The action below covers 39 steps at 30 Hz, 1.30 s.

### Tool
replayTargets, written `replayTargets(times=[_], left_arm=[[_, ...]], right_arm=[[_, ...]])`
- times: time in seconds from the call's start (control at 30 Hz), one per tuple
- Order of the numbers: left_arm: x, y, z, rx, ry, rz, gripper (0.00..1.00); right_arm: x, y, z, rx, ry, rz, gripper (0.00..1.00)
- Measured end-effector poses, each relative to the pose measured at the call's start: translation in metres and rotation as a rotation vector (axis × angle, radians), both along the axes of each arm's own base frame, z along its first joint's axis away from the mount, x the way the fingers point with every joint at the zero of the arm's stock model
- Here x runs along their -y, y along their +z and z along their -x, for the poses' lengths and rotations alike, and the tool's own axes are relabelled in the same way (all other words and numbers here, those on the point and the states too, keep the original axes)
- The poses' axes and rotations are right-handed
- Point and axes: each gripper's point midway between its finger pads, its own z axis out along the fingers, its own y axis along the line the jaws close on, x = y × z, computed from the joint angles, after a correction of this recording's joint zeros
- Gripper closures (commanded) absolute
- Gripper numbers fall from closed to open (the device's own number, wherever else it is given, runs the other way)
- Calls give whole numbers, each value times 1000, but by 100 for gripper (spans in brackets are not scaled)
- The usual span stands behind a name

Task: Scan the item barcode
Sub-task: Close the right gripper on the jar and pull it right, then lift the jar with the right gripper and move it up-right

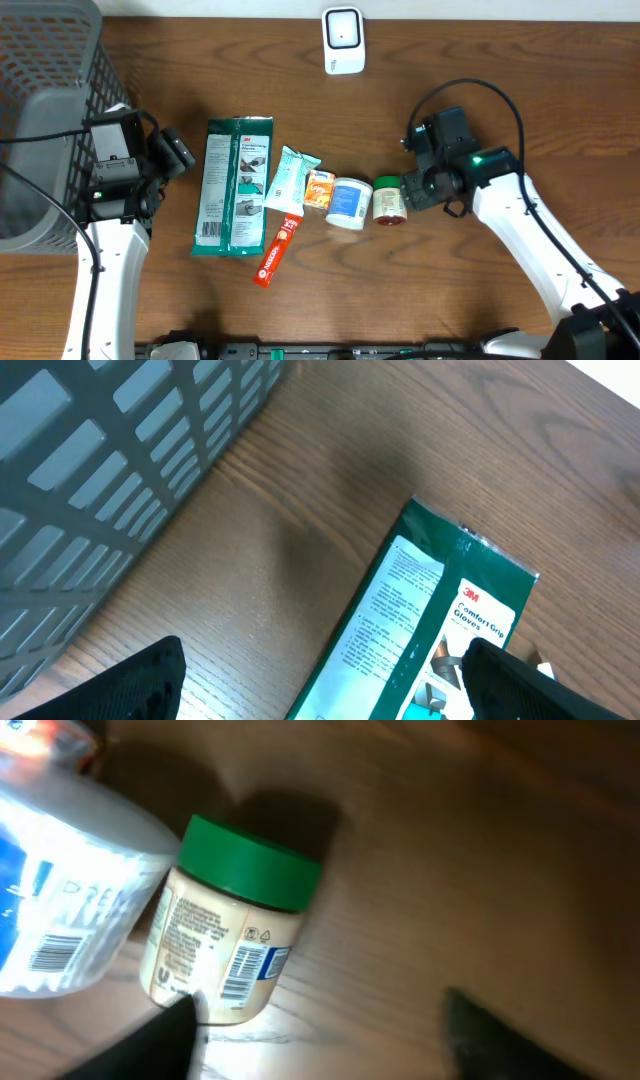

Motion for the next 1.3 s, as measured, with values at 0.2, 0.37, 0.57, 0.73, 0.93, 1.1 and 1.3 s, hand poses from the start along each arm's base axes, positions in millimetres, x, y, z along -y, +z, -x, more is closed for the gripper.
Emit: replayTargets(times=[0.2,0.37,0.57,0.73,0.93,1.1,1.3], left_arm=[[0,0,0,0,0,0,12],[0,0,0,0,0,0,12],[0,0,0,0,0,0,12],[0,0,0,0,0,0,12],[0,0,0,0,0,0,12],[0,0,0,0,0,0,12],[0,0,0,0,0,0,12]], right_arm=[[-9,5,-17,51,-127,-102,8],[-20,-10,-20,-6,-182,-165,7],[-28,-52,-21,-112,-204,-169,11],[-34,-63,-26,-125,-212,-190,20],[-36,-63,-25,-135,-227,-205,29],[-37,-64,-22,-149,-230,-213,36],[-34,-64,-21,-157,-236,-213,21]])
